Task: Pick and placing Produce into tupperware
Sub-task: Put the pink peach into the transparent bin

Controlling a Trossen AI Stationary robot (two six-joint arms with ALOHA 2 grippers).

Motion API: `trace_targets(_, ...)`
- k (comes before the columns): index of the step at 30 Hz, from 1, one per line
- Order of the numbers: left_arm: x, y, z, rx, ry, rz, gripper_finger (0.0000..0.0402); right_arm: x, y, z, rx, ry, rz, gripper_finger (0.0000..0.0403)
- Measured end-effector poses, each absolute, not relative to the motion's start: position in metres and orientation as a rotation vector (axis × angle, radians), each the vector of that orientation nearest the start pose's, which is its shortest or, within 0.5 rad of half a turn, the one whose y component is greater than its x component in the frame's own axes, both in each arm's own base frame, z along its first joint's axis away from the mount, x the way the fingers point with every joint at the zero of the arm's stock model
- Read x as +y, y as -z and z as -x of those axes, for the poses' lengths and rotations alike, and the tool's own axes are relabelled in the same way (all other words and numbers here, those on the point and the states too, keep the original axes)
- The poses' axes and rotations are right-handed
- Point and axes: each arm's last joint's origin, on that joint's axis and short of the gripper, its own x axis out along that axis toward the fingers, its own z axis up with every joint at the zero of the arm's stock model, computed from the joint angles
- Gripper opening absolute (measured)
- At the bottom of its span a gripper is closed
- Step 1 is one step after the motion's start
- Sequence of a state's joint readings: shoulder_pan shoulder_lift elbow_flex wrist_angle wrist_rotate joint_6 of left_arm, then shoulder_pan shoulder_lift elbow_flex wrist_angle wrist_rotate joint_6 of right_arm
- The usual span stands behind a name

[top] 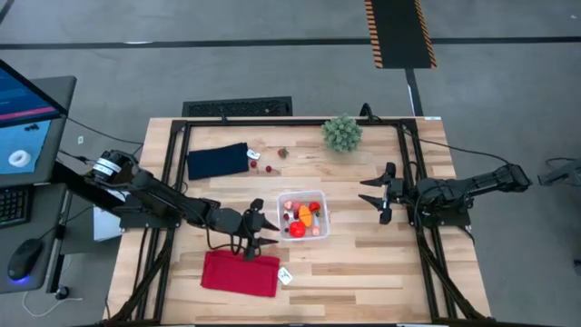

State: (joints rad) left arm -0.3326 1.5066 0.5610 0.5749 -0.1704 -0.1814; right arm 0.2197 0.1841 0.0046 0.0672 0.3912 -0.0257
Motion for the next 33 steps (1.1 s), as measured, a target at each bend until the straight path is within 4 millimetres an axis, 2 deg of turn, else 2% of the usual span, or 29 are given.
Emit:
trace_targets(6, -0.082, -0.167, -0.272, 0.396, 0.112, 0.114, 0.021, 0.012, -0.157, -0.106, 0.109, 0.169, 0.059, 0.0224)
trace_targets(9, -0.079, -0.161, -0.268, 0.471, 0.09, 0.173, 0.0224, 0.012, -0.157, -0.106, 0.109, 0.169, 0.059, 0.0224)
trace_targets(13, -0.085, -0.154, -0.258, 0.58, 0.237, 0.156, 0.0225, 0.012, -0.157, -0.106, 0.109, 0.17, 0.059, 0.0224)
trace_targets(19, -0.082, -0.156, -0.251, 0.569, -0.077, 0.238, 0.0207, 0.012, -0.157, -0.106, 0.109, 0.17, 0.059, 0.0224)
trace_targets(23, -0.09, -0.152, -0.243, 0.643, -0.028, 0.175, 0.0196, 0.012, -0.157, -0.106, 0.109, 0.17, 0.059, 0.0224)
trace_targets(26, -0.093, -0.148, -0.238, 0.671, -0.076, 0.129, 0.0196, 0.012, -0.157, -0.106, 0.109, 0.17, 0.059, 0.0224)
trace_targets(29, -0.094, -0.147, -0.235, 0.661, -0.151, 0.105, 0.0204, 0.012, -0.157, -0.106, 0.109, 0.17, 0.059, 0.0224)
trace_targets(33, -0.096, -0.145, -0.234, 0.677, -0.152, 0.087, 0.023, 0.012, -0.157, -0.106, 0.109, 0.17, 0.059, 0.0224)
